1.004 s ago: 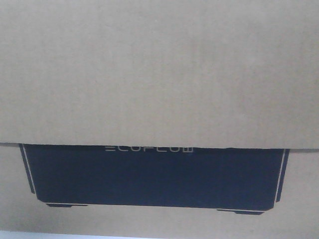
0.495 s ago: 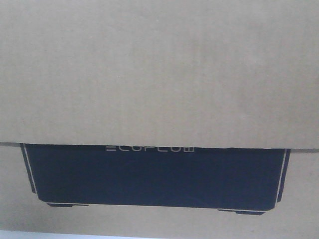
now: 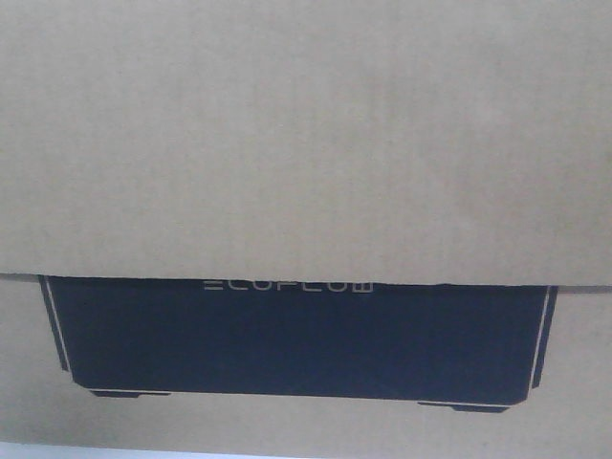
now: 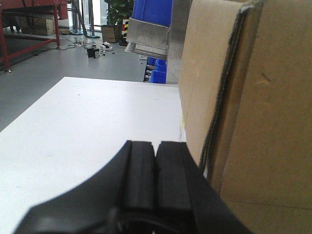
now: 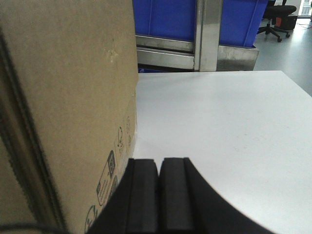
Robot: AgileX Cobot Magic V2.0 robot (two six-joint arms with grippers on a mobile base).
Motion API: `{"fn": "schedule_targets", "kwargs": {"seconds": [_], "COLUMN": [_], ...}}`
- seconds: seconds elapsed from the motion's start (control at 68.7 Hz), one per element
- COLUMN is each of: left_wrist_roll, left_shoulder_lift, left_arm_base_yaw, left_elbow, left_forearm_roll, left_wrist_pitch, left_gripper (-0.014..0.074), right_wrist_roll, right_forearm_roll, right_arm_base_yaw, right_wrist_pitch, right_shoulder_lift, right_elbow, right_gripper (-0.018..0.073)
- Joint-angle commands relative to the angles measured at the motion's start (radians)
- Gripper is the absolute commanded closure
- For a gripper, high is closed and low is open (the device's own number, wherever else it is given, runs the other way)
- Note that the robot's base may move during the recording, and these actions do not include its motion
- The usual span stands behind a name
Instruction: Grab box from left shelf to table start
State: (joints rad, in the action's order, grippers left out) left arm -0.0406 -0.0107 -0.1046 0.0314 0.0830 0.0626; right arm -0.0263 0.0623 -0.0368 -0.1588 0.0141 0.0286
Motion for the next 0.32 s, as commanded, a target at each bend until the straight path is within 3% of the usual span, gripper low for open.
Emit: {"fn": "schedule_targets", "kwargs": {"seconds": [0.0, 0.306], "left_wrist_roll": [-0.003, -0.003], "left_shoulder_lift": [-0.015, -0.015], "left_arm_base_yaw": [0.002, 0.002], "left_elbow": [-0.004, -0.004], "left_forearm_roll": [0.009, 0.009], "left_wrist_pitch": [-0.093, -0.093], "left_gripper": [0.0696, 0.0696], "right_wrist_roll": [0.000, 0.000], "right_forearm_roll": [-0.007, -0.007], "right_arm_base_yaw": [-0.005, -0.005], "right_wrist_pitch": [0.097, 0.097], "right_shoulder_lift": [0.006, 0.006], "right_elbow": [0.005, 0.005], "right_gripper": [0.0503, 0.0503]}}
